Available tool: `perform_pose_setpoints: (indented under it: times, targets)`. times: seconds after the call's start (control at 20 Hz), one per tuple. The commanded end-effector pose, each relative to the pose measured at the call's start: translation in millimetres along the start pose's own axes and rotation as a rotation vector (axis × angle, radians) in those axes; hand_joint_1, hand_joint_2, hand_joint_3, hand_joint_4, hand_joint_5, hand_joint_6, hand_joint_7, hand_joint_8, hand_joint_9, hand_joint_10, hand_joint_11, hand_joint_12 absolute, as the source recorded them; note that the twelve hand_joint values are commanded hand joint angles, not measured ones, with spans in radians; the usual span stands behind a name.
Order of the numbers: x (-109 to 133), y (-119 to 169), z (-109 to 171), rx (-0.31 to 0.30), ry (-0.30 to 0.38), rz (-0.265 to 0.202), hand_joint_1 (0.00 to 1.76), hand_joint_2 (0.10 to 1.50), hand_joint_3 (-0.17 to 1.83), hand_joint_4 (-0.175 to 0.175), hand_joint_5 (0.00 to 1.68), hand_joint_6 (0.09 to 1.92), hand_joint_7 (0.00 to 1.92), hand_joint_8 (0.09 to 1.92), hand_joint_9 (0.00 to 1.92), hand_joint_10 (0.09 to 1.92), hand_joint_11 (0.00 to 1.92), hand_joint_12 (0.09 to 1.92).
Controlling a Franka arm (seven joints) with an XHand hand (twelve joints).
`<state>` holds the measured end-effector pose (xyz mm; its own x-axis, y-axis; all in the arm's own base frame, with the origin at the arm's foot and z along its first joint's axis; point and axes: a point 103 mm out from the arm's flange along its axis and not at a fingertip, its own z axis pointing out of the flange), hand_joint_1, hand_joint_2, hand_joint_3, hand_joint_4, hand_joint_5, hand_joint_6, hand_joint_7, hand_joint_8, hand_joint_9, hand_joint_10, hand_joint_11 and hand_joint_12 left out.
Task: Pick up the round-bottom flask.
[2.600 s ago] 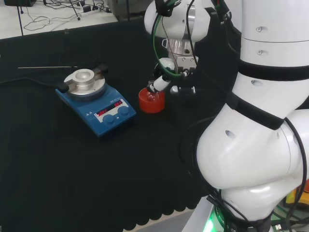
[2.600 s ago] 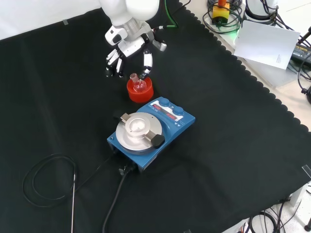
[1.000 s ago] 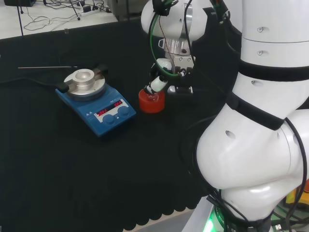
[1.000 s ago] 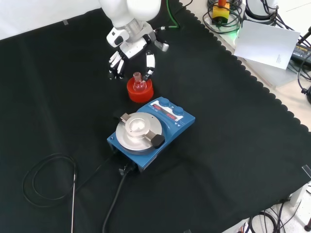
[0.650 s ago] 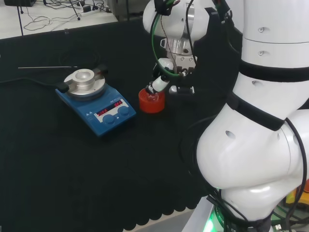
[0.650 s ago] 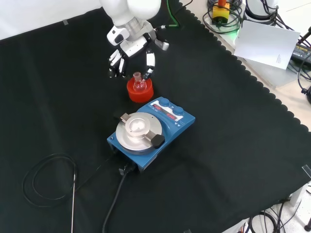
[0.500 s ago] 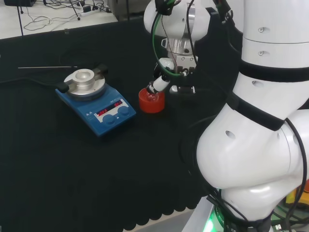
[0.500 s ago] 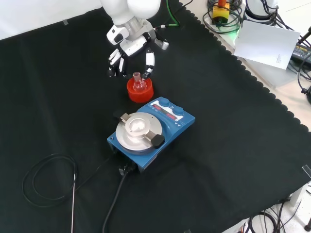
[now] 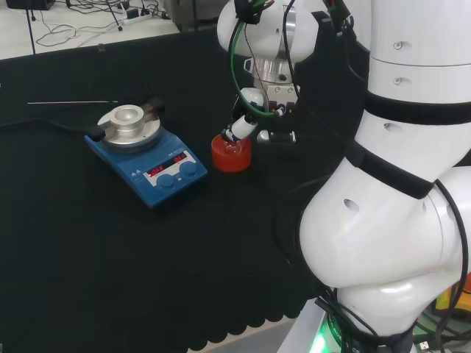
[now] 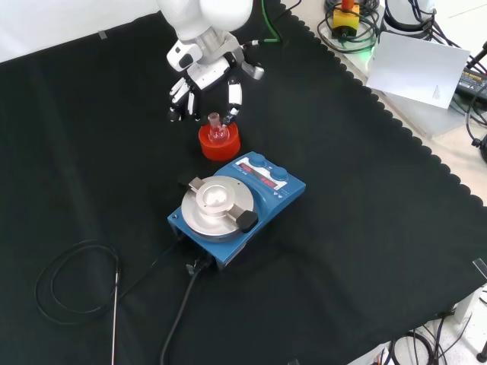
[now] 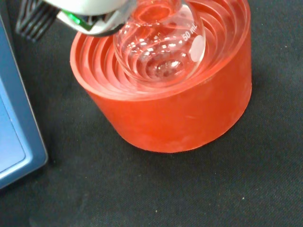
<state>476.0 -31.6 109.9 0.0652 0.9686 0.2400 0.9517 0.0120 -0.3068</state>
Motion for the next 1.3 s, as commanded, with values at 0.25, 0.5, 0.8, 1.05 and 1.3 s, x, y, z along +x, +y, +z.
perform_pose_setpoints:
  times: [0.25, 0.5, 0.8, 1.05, 1.3]
  targets:
    - [4.4, 0.7, -6.1, -0.020, -0.048, -0.012, 1.05, 0.76, 0.58, 0.151, 1.09, 0.94, 0.19, 0.64, 0.46, 0.65, 0.24, 1.36]
    - [8.6, -2.0, -20.7, -0.015, -0.049, -0.019, 1.08, 0.67, 0.78, 0.175, 1.11, 1.02, 0.24, 0.64, 0.52, 0.62, 0.29, 1.34]
    - [17.3, -9.6, -42.1, 0.005, -0.067, -0.024, 1.08, 0.66, 0.82, 0.175, 1.10, 1.04, 0.22, 0.63, 0.53, 0.61, 0.30, 1.34]
    - [32.9, -19.5, -63.5, -0.013, -0.095, -0.041, 1.08, 0.65, 0.83, 0.175, 1.10, 1.05, 0.20, 0.62, 0.52, 0.61, 0.30, 1.34]
    - [51.3, -28.2, -85.0, -0.031, -0.120, -0.068, 1.08, 0.65, 0.83, 0.175, 1.10, 1.06, 0.19, 0.62, 0.52, 0.61, 0.31, 1.34]
